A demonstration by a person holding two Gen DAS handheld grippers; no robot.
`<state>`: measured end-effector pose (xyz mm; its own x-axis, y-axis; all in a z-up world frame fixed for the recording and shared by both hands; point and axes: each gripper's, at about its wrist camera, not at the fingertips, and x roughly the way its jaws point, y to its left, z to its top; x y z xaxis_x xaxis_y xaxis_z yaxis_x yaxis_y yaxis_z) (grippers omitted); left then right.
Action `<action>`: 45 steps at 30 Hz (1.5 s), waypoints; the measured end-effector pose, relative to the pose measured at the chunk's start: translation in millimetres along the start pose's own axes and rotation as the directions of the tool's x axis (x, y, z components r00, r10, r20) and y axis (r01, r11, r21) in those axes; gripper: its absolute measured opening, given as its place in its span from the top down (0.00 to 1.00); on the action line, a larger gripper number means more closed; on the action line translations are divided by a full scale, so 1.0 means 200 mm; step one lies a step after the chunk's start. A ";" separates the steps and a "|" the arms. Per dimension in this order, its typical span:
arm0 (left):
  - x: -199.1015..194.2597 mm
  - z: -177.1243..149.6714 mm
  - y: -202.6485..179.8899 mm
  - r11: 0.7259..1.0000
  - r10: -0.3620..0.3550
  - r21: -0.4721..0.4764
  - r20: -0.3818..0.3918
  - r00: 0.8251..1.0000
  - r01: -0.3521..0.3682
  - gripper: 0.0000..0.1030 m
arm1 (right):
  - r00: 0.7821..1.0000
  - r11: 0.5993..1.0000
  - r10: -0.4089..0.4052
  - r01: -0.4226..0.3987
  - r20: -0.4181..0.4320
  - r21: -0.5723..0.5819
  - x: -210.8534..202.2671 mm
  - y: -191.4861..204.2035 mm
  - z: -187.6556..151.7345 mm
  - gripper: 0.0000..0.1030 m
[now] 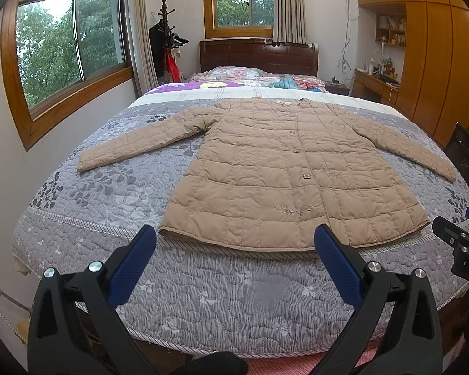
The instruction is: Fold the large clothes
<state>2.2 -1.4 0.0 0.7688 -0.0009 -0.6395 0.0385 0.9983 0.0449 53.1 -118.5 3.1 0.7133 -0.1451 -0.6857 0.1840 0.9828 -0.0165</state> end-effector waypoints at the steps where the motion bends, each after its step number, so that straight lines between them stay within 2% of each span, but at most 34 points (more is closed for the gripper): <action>1: 0.00 0.00 0.00 1.000 0.000 0.000 0.000 1.000 0.000 0.03 | 1.000 1.000 0.000 0.000 0.000 0.000 0.00 0.00 0.00 0.04; 20: 0.01 -0.01 0.01 1.000 -0.001 0.001 -0.005 1.000 0.001 0.03 | 1.000 1.000 0.000 0.000 -0.003 -0.002 0.00 0.01 0.00 0.04; 30: 0.07 0.01 0.00 1.000 0.005 0.009 -0.034 0.999 -0.004 0.03 | 0.999 1.000 -0.002 0.001 -0.038 -0.027 0.07 0.03 0.02 0.04; 34: 0.14 0.02 -0.01 1.000 -0.009 0.015 -0.071 0.997 0.010 0.03 | 0.997 0.999 0.004 -0.007 -0.080 -0.041 0.14 0.01 0.06 0.04; 39: 0.30 0.07 -0.02 0.998 -0.067 0.000 -0.152 0.986 0.067 0.03 | 0.990 0.999 0.017 -0.021 -0.140 -0.027 0.27 -0.06 0.14 0.04; 45: 0.56 0.14 -0.02 0.990 -0.139 -0.032 -0.263 0.955 0.135 0.03 | 0.957 0.997 0.073 -0.073 -0.279 0.011 0.54 -0.21 0.28 0.04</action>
<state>106.7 -7.3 -49.8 0.5612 -0.1238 -0.8184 0.1214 0.9904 -0.0666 160.7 -182.5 -29.5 0.5077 -0.0351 -0.8608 0.1385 0.9895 0.0413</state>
